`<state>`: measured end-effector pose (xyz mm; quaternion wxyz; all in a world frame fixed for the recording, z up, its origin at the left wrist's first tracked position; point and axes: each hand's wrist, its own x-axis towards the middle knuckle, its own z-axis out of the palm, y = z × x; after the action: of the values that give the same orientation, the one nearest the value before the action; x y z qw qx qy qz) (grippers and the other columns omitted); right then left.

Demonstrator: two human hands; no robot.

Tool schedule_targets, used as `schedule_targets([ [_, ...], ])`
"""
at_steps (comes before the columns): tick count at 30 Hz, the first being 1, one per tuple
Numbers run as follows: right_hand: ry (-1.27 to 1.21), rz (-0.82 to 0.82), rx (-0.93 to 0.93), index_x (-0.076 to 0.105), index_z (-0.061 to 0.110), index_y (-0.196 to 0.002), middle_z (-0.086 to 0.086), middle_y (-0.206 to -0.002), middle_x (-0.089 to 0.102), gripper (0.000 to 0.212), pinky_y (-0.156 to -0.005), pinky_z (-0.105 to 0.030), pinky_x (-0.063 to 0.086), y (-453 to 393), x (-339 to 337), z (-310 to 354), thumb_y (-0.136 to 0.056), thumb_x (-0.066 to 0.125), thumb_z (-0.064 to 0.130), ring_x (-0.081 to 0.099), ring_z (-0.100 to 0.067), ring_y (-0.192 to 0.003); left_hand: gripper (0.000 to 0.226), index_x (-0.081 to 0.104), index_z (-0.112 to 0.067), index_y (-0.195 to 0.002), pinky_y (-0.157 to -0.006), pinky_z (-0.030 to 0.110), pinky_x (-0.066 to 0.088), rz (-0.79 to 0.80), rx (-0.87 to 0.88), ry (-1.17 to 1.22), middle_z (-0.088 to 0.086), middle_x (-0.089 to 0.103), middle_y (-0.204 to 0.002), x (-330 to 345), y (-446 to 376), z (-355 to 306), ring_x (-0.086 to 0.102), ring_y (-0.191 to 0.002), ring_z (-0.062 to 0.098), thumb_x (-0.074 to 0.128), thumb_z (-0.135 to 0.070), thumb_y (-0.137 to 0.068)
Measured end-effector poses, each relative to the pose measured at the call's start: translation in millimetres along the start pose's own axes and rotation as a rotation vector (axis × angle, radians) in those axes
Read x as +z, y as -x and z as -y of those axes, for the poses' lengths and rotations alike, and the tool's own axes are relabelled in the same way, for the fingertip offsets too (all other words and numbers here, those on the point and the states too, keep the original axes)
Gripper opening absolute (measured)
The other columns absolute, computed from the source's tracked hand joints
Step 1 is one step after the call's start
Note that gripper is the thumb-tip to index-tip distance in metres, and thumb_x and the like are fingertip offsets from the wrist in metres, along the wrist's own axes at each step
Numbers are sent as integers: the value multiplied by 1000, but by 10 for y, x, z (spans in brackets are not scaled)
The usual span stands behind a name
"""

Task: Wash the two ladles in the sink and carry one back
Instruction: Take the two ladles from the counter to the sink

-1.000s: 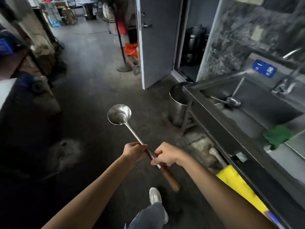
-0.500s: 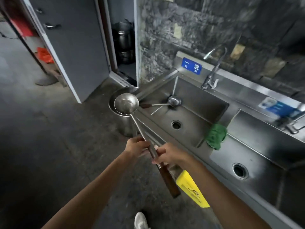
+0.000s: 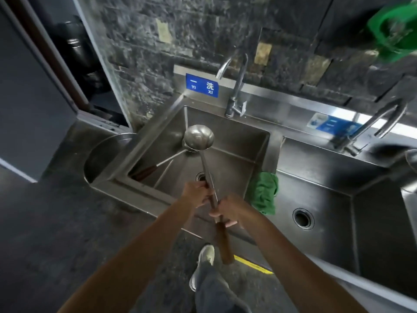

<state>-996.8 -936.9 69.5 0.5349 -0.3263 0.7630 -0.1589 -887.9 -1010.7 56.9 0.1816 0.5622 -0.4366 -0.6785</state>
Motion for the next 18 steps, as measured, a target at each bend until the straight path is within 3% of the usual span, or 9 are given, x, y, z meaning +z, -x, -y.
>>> schedule_targets([
  [2, -83, -35, 52, 64, 11, -83, -4, -79, 66, 14, -42, -20, 53, -212, -155, 6, -88, 77, 11, 64, -12, -63, 16, 69, -12, -87, -67, 22, 55, 71, -30, -41, 7, 67, -80, 118, -311, -55, 64, -65, 12, 69, 3, -86],
  [4, -160, -58, 100, 69, 3, -95, -6, -83, 68, 11, -46, -22, 53, -398, -282, -13, -88, 75, 7, 65, -13, -66, 16, 71, -9, -98, -72, 24, 57, 113, -52, -69, 10, 71, -90, 212, -553, -61, 67, -76, 18, 69, 1, -85],
  [7, -253, -83, 166, 71, 0, -104, -9, -87, 69, 16, -57, -27, 56, -765, -456, -43, -87, 72, 3, 67, -19, -77, 24, 69, -3, -109, -76, 32, 60, 197, -102, -95, 14, 72, -92, 375, -951, -79, 71, -76, 23, 69, 1, -85],
  [14, -423, -182, 292, 73, 16, -87, -8, -82, 75, 8, -68, -39, 65, -1392, -601, -135, -84, 70, 8, 73, -22, -79, 19, 66, -19, -100, -83, 34, 61, 278, -296, -237, 10, 74, -88, 666, -1603, -62, 74, -77, 19, 64, -2, -90],
  [16, -456, -205, 345, 76, 17, -83, -7, -80, 78, 8, -73, -43, 65, -1490, -614, -161, -79, 72, 11, 75, -24, -81, 22, 65, -17, -109, -78, 30, 61, 323, -324, -299, 9, 73, -89, 745, -1750, -24, 70, -69, 15, 60, -2, -93],
  [18, -479, -225, 411, 77, 13, -75, -7, -77, 78, 2, -73, -44, 65, -1590, -622, -197, -73, 77, 13, 75, -26, -82, 29, 66, -12, -116, -82, 36, 61, 363, -335, -327, 14, 73, -96, 795, -1909, 33, 70, -74, 17, 58, 1, -91],
])
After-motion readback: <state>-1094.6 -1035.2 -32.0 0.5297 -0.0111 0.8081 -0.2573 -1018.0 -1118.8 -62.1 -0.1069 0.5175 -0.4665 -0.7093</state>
